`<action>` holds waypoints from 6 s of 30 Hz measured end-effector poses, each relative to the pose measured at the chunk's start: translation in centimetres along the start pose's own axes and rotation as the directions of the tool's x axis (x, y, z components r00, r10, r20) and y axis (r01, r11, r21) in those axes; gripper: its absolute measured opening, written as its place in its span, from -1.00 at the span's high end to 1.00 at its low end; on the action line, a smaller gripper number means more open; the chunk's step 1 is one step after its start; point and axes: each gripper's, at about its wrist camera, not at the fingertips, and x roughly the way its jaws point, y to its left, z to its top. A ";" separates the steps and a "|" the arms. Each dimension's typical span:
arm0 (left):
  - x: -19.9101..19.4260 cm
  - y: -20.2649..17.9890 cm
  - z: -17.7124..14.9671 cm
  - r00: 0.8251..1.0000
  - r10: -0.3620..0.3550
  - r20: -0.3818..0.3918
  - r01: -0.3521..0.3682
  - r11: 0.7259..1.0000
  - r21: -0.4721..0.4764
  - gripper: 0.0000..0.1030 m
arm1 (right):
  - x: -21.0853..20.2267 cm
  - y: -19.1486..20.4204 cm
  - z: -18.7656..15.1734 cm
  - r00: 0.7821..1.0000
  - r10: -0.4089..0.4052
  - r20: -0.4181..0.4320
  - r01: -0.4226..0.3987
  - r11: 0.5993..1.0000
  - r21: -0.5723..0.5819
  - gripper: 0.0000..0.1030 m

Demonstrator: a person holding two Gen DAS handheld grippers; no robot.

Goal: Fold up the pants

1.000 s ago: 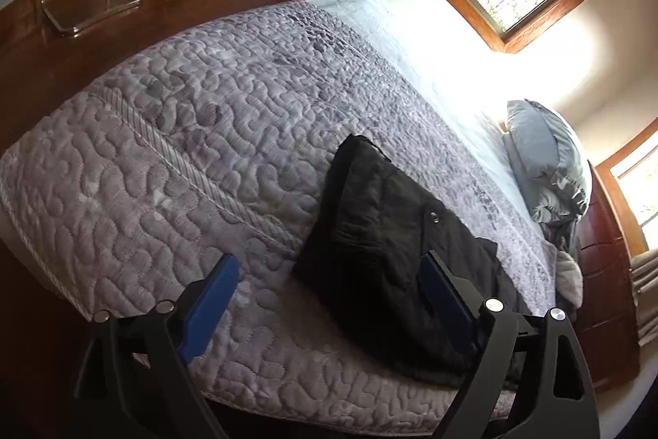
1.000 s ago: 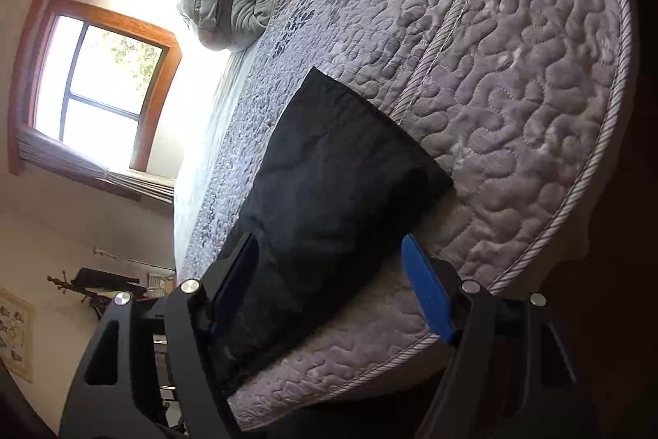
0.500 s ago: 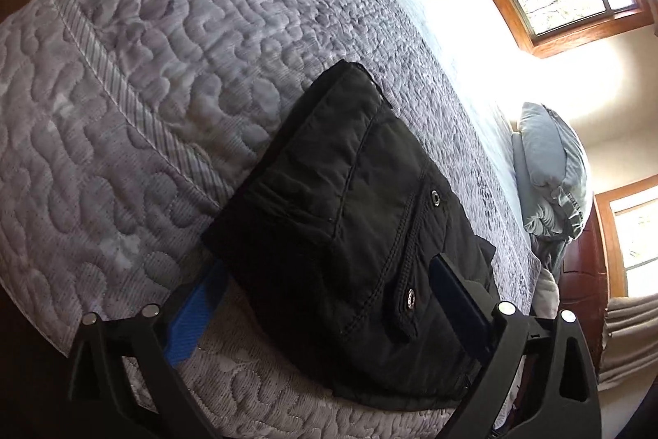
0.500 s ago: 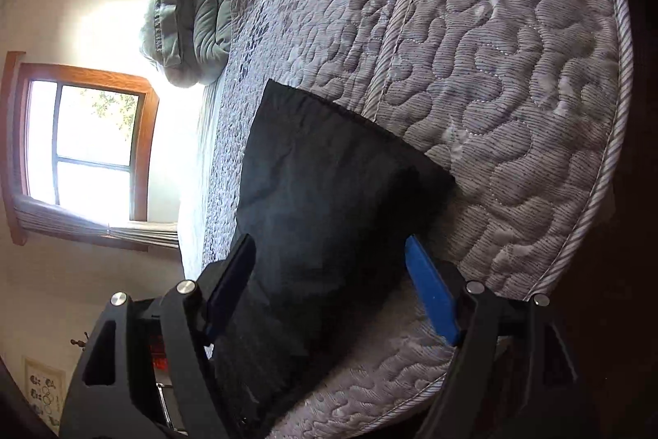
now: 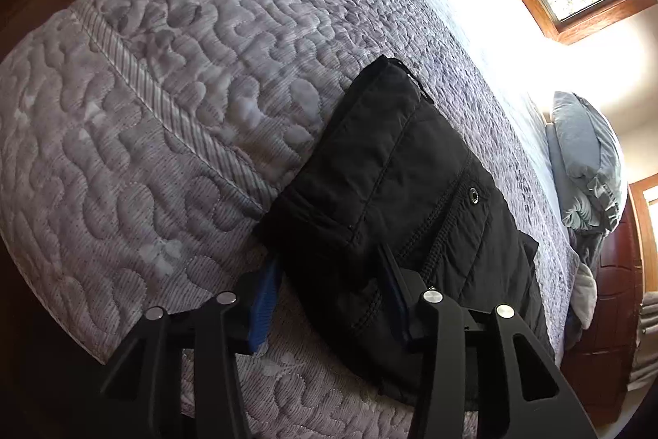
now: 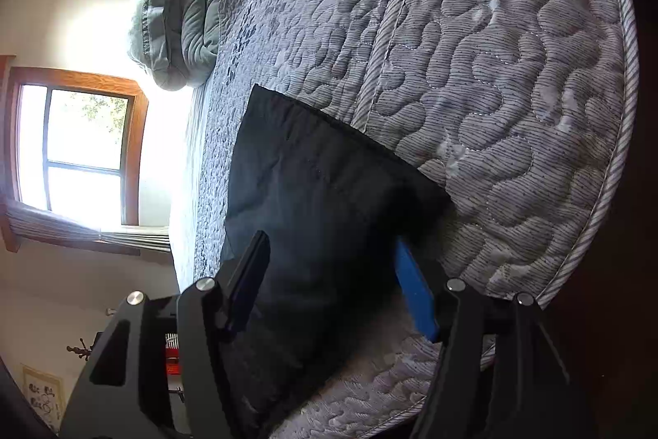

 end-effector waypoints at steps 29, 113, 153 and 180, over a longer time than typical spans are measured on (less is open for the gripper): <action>-1.6 0.3 -0.8 0.995 0.095 0.009 -0.095 0.995 0.014 -0.24 | -1.3 -2.2 0.4 1.000 0.016 0.014 -0.015 1.000 -0.025 0.33; 1.1 -3.1 -4.4 0.992 -0.084 0.092 0.080 0.996 0.045 -0.92 | -4.8 22.7 -7.2 0.989 -0.021 0.145 0.111 0.754 -0.648 0.68; -0.9 3.2 -6.6 0.946 -0.273 0.174 0.279 0.960 -0.011 -0.93 | 0.9 34.3 -29.7 0.965 -0.082 0.250 0.263 0.257 -0.930 0.70; -0.4 1.5 -6.7 0.956 -0.235 0.178 0.237 0.971 0.008 -0.93 | 2.9 34.0 -33.8 0.963 -0.073 0.258 0.265 0.111 -0.958 0.71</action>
